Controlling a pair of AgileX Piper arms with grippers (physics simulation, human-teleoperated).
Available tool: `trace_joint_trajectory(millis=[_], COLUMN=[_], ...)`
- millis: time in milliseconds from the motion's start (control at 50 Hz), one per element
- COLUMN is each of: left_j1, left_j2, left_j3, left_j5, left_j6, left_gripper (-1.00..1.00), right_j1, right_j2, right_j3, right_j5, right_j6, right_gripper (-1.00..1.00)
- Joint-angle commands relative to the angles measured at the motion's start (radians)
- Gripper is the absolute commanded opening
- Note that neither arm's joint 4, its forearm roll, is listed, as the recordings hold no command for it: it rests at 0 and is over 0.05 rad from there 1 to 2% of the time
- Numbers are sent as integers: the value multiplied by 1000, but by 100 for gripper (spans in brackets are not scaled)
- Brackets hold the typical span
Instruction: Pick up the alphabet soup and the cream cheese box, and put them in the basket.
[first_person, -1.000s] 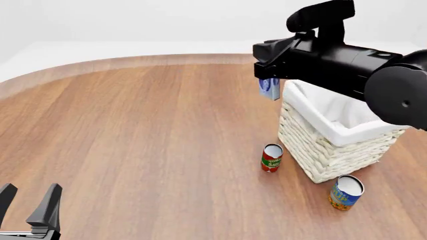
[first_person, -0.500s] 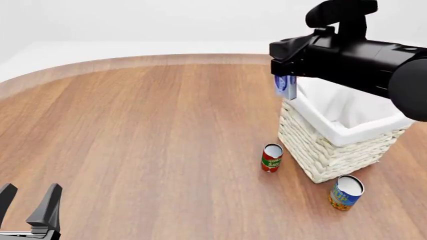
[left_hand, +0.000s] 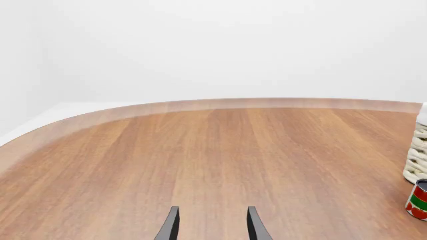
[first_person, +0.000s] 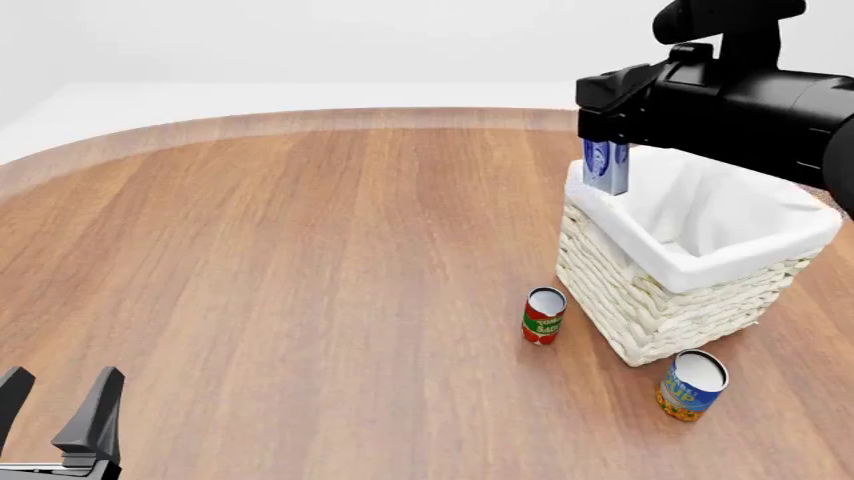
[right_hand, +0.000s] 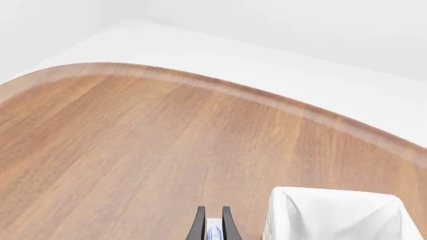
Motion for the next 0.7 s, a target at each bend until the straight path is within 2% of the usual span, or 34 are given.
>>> trace_joint_trajectory(millis=[20,700], left_j1=[0,0], left_j2=[0,0], left_j3=[0,0], left_j5=[0,0], left_j6=[0,0], left_gripper=[100,100], right_j1=[-46,-203], right_j2=[6,52], right_j3=[-1,-40], right_j5=[8,46], right_j6=[10,-6], right_gripper=[-100,-100])
